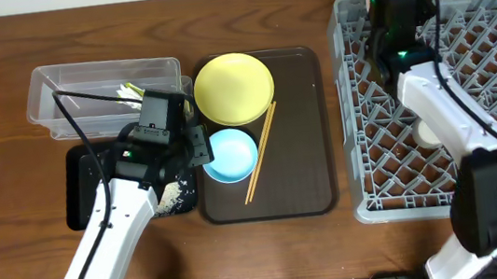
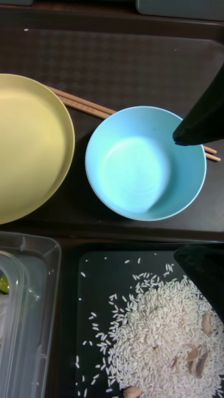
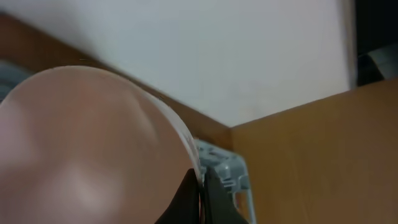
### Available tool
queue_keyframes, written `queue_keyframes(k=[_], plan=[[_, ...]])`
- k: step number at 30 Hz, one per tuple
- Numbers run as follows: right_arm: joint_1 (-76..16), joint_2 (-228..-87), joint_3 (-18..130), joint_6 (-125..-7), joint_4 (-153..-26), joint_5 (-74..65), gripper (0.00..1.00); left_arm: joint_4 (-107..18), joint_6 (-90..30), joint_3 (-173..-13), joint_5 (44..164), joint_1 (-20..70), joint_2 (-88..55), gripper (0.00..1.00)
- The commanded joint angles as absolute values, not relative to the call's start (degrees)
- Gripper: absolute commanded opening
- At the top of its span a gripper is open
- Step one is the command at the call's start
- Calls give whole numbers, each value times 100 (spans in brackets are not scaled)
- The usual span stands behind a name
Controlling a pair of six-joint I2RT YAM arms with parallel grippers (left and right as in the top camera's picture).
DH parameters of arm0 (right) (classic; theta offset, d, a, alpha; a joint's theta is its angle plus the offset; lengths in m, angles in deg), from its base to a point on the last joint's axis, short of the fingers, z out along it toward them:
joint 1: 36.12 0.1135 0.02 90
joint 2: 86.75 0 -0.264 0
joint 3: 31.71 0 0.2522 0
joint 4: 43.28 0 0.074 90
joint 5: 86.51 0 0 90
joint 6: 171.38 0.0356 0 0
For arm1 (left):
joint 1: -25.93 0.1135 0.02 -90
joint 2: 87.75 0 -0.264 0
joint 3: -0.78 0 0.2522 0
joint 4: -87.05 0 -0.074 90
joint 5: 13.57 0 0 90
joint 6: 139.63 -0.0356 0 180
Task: Sort waste into correct bins and load items into the dishwasher rack
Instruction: 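Lift the pink bowl with the right gripper and set it in the rack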
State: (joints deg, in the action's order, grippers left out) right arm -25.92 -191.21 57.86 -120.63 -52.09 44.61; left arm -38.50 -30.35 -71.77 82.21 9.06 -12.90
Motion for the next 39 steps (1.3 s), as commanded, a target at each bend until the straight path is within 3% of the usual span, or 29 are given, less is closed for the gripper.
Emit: queue_keyframes(k=[1,16,26,28,30,36,39], plan=[[-2590,-19397,5819,-12174,-5161,4728,1,-3830,-3030,-7214,8151,926,-1253,55],[-2221,-19615,5819,-11752,-5616,4892,1,-3832,-3030,-7214,8151,926,-1253,55],[-1998,-19406,5819,-9293,-7229,4704,1,-3830,-3030,-7214,8151,926,-1253,55],[-1985,-19207,5819,-9051,-7563,4310,10,-3832,-3030,-7214,8149,926,-1253,55],[-1985,-18966,5819,-8845,-7865,3812,33,-3830,-3030,-7214,8149,926,-1253,56],[-1985,-18241,5819,-8714,-8501,2313,52,-3727,-3052,-7214,7814,926,-1268,56],[-1974,-17991,5819,-8553,-8627,1436,52,-3548,-3050,-7214,7296,926,-1375,56]])
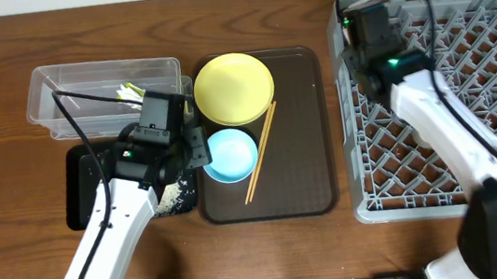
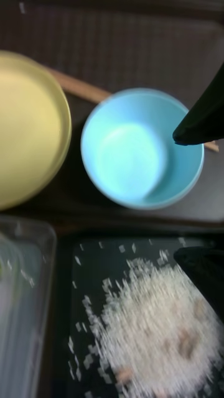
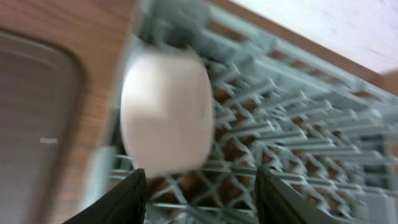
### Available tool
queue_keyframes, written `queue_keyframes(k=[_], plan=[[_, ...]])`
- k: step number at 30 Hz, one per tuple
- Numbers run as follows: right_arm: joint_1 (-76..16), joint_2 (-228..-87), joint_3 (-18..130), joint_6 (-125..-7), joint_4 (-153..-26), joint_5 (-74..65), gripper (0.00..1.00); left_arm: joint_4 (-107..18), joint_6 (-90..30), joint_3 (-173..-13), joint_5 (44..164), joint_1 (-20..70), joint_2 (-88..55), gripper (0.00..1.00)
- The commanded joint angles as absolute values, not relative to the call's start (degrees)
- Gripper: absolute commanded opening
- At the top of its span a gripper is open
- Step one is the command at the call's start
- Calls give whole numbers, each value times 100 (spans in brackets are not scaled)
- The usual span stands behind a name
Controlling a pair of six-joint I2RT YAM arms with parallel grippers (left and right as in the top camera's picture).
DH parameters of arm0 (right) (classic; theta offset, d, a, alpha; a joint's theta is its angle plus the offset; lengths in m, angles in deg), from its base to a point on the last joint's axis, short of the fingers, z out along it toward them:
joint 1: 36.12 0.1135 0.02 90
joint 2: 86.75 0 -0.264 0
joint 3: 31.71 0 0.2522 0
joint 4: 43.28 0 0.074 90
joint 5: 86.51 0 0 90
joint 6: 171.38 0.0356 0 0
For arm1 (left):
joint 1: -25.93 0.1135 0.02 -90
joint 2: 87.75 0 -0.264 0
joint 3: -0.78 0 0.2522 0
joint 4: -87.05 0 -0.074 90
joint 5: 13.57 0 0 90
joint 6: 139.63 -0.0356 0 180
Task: Sort waste into correct bins and load items into the dishwasher rack
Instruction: 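Lift the pink bowl with the right gripper and set it in the rack, then reach the right gripper to the light-blue bowl and lift it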
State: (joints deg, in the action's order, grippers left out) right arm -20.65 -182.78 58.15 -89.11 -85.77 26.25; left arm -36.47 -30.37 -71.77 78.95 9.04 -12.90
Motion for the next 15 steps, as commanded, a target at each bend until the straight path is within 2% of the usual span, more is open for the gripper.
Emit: queue_keyframes(k=[1,6,11,15], plan=[[-1954,-17937,5819,-8395,-8651,986,52,-3465,-3050,-7214,7115,926,-1443,59],[-1652,-17939,5817,-8225,-8735,-964,47,-3144,-2925,-7214,6754,1077,-1900,62],[-1058,-18050,5811,-8222,-8874,-1091,49,-2941,-2521,-7214,6756,1669,-2304,62],[-568,-18326,5811,-8118,-8940,-1091,49,-2798,-2095,-7214,6765,2273,-2372,67]])
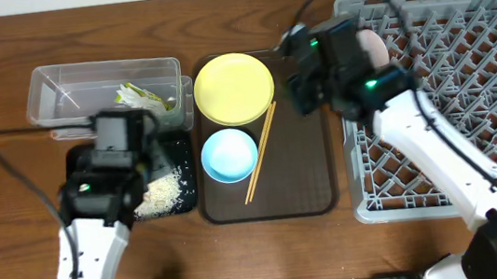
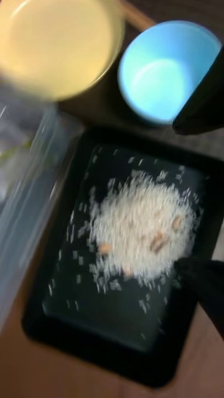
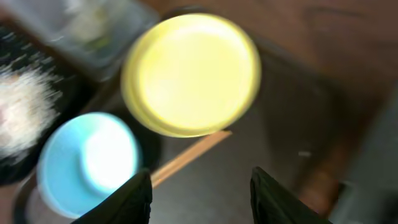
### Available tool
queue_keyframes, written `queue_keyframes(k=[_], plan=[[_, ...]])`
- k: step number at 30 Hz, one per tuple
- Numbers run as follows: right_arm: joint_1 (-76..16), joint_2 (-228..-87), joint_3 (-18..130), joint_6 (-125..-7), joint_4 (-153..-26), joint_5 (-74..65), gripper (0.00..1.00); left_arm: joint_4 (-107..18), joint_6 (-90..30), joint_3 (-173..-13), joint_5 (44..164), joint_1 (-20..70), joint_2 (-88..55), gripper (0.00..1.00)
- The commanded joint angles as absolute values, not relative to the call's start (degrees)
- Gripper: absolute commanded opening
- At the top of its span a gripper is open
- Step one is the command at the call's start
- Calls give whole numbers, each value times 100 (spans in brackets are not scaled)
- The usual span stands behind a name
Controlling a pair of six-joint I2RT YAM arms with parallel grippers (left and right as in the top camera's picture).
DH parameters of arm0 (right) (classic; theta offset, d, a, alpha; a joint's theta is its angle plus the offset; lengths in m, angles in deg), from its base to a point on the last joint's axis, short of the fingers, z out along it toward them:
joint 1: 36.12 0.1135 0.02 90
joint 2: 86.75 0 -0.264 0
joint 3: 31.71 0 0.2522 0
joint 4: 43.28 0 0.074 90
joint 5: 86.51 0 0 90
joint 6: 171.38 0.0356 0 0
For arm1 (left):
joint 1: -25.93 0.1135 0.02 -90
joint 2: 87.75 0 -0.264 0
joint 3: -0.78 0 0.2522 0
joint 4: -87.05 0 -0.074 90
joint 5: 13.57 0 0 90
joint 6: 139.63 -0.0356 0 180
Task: Sort waste into correct bins and load items into the dishwasher rack
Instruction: 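Reach the right gripper to the light-blue bowl and lift it, then carry the light-blue bowl right and set it upright in the rack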
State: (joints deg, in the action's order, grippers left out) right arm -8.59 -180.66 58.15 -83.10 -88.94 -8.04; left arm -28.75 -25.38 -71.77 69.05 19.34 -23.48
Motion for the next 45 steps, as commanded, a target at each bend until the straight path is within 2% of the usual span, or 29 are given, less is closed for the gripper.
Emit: queue_keyframes(k=[1,10,19,22,24,30,35,45], plan=[[-461,-18413,5811,-8061,-8964,-1088,49,-2774,-2049,-7214,6787,2382,-2370,68],[245,-19403,5811,-7353,-8988,-846,42,-2731,-2038,-7214,6826,2640,-2302,70],[420,-19939,5808,-6939,-8981,-129,28,-2731,-2038,-7214,6824,2640,-2300,71],[413,-19919,5811,-6939,-8938,-81,9,-2731,-2038,-7214,6826,2640,-2300,71],[400,-19902,5813,-6942,-8888,-81,1,-2731,-2038,-7214,6826,2640,-2300,71],[197,-19585,5813,-6988,-8809,-48,1,-2687,-2038,-7214,6826,2640,-2300,71],[-321,-18763,5813,-7060,-8809,608,1,-2676,-2038,-7214,6826,2640,-2300,71],[-1749,-17242,5813,-8948,-8647,2457,1,-2691,-2038,-7214,6826,2640,-2300,71]])
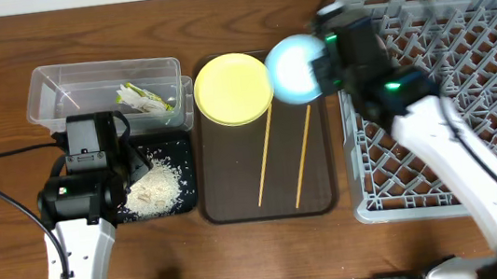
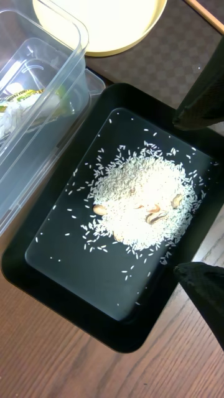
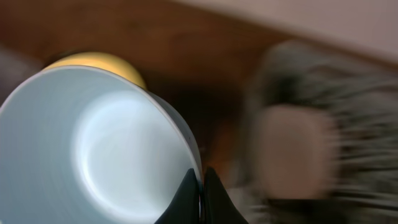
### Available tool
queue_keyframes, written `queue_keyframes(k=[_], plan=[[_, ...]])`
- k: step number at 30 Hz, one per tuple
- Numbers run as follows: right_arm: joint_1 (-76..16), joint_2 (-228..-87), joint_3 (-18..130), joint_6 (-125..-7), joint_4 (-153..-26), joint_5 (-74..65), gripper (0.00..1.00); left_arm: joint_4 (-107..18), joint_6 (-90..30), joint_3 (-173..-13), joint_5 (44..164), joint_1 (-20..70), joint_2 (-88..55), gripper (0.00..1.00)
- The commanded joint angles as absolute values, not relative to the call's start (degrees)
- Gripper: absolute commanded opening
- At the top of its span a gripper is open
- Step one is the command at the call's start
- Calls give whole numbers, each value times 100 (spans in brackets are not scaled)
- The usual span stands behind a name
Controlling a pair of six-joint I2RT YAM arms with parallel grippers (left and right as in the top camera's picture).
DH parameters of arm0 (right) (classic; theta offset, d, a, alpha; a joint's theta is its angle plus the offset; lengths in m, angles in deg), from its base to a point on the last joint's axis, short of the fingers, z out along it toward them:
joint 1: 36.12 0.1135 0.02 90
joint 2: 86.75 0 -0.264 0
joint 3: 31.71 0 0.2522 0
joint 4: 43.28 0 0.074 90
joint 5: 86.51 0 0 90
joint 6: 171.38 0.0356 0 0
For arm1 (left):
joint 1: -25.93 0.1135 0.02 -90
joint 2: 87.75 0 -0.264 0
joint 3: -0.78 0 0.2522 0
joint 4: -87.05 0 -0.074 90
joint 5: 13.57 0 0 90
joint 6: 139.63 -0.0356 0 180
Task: Sort waste into correct bins and load items into the dishwasher rack
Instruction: 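Carry the light-blue bowl right and set it upright in the rack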
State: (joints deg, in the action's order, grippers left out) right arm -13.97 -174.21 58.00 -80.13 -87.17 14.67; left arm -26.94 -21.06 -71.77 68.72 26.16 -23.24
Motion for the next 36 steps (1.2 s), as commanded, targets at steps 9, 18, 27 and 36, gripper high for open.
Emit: queue_keyframes(k=[9,18,27,36], plan=[[-2798,-17484,5813,-11484,-7010,4793,1,-2720,-2038,-7214,6826,2640,-2300,71],[-3414,-18372,5813,-12439,-5541,5427,1,-2715,-2036,-7214,6826,2640,-2300,71],[-3534,-19329,5813,-12430,-5006,5405,1,-2715,-2036,-7214,6826,2640,-2300,71],[-3300,-19845,5813,-12312,-4942,5410,1,-2713,-2036,-7214,6828,2640,-2300,71]])
